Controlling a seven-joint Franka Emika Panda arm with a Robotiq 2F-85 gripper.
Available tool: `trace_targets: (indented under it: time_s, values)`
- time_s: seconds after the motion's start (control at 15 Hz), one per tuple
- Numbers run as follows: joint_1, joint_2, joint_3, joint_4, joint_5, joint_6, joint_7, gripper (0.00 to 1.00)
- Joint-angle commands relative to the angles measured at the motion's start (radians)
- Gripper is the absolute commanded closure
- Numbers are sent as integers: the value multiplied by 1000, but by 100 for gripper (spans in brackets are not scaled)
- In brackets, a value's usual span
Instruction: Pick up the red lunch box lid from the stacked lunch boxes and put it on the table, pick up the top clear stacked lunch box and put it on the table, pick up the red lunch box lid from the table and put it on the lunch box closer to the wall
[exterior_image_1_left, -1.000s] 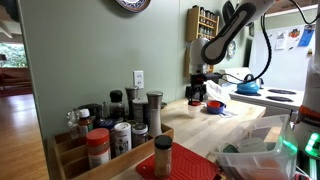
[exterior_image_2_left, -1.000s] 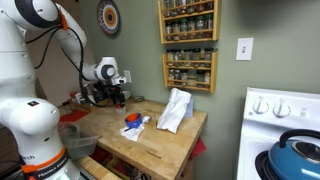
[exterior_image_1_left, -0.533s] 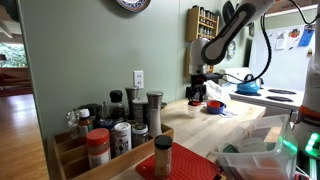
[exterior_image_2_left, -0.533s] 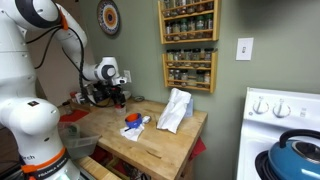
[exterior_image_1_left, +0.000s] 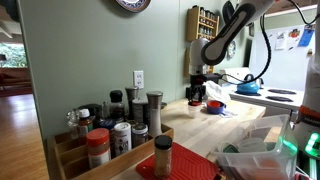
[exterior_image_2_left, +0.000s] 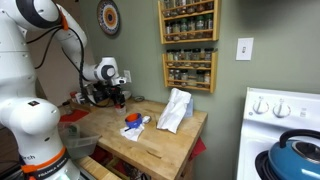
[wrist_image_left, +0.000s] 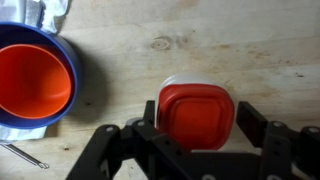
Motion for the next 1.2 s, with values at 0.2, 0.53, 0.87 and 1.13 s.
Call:
trace_targets:
  time_s: [0.2, 0.53, 0.87, 1.13]
  values:
    - [18, 0, -20, -10, -26, 26, 33, 23]
    - [19, -5, -21, -6, -30, 24, 39, 23]
    - [20, -10, -22, -4, -36, 23, 47, 26]
    - [19, -21, -22, -5, -43, 23, 57, 30]
